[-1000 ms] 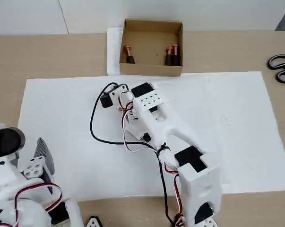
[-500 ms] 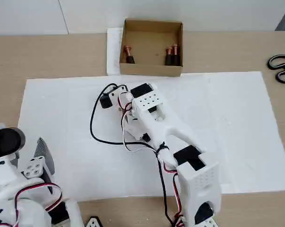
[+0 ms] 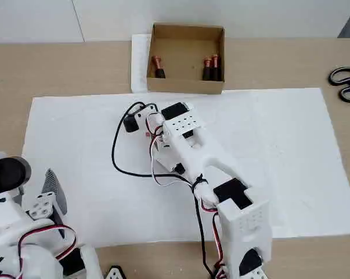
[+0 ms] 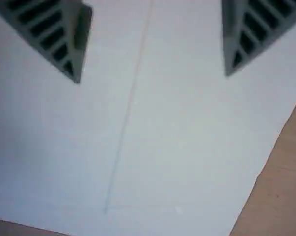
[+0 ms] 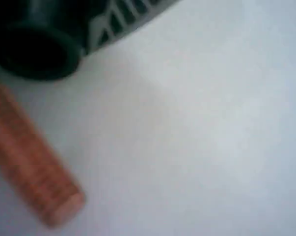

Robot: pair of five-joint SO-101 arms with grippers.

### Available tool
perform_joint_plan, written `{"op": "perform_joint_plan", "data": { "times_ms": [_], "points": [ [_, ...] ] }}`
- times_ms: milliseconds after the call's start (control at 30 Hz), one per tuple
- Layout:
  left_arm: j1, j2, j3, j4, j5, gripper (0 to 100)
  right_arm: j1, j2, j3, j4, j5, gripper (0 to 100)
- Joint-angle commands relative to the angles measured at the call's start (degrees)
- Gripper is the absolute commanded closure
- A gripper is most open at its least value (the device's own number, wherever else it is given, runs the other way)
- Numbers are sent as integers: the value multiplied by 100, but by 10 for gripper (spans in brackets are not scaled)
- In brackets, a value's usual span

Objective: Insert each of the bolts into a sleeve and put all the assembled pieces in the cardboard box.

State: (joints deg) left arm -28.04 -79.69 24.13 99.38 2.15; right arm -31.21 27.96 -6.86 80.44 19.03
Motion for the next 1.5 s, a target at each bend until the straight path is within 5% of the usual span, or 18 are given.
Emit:
{"op": "perform_joint_plan", "data": {
  "times_ms": [0,500,933,1467],
  "points": [
    [-18,-26,4,-88,26,822,-22,84,-237,154,-9,988],
    [-18,18,-4,-70,18,821,57,75,-2532,1798,-9,995],
    [70,2215,-391,-105,-862,820,1736,-1226,-2734,1798,-237,995],
    [4343,7174,-2413,-237,-2435,821,2782,-1288,-2708,1798,-246,995]
  ]
}}
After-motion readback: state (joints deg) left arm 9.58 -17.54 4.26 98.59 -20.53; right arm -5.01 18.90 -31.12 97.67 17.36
